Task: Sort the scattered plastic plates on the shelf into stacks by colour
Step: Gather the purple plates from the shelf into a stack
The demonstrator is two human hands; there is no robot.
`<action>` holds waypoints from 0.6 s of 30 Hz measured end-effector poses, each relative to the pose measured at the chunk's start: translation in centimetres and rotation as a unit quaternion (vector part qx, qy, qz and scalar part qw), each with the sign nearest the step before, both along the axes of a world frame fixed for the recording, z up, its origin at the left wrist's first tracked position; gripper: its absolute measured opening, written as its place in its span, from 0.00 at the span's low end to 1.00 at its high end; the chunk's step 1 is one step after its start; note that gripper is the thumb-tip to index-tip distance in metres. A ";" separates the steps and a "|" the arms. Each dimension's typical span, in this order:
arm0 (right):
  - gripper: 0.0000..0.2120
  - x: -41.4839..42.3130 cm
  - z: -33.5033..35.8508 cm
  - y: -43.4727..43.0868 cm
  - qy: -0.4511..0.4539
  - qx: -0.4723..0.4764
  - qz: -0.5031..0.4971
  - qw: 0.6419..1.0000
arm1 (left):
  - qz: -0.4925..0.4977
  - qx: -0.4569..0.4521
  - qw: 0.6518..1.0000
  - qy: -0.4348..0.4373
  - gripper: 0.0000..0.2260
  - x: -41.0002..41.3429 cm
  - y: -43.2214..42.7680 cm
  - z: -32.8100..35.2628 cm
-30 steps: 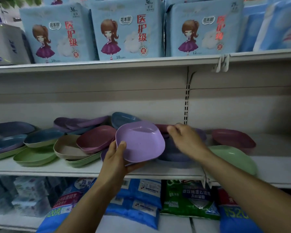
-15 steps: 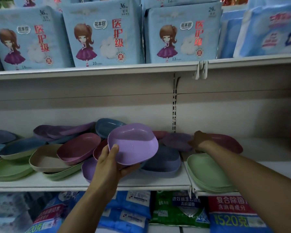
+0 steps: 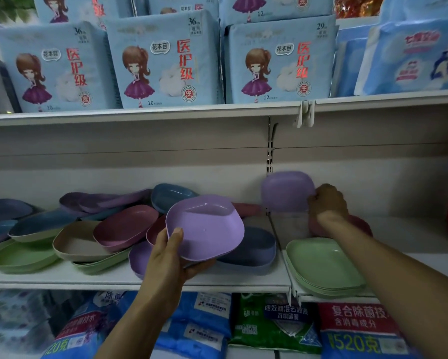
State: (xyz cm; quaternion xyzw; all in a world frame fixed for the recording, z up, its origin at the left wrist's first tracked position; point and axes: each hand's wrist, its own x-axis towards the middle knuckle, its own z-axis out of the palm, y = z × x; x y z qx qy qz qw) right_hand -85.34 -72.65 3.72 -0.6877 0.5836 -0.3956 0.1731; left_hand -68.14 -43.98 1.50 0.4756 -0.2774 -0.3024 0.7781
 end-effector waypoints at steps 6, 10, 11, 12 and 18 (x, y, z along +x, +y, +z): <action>0.08 -1.9 1.5 5.1 -0.130 -0.079 0.091 0.984 | 0.012 -0.006 1.000 -0.022 0.15 -1.9 1.1 -0.4; 0.04 -1.9 1.5 9.0 -0.144 -0.076 0.167 0.972 | 0.027 -0.006 0.999 -0.031 0.15 -3.4 1.9 -1.0; 0.04 -1.9 1.4 9.9 -0.138 -0.079 0.184 0.970 | 0.028 -0.007 0.999 -0.034 0.15 -3.7 2.3 -1.2; 0.04 -1.7 1.3 10.6 -0.127 -0.082 0.201 0.968 | 0.028 -0.008 0.999 -0.036 0.16 -4.0 2.7 -1.4; 0.05 0.2 -0.2 16.8 -0.066 -0.080 0.298 0.949 | 0.028 -0.020 0.999 -0.022 0.20 -4.6 5.5 -2.5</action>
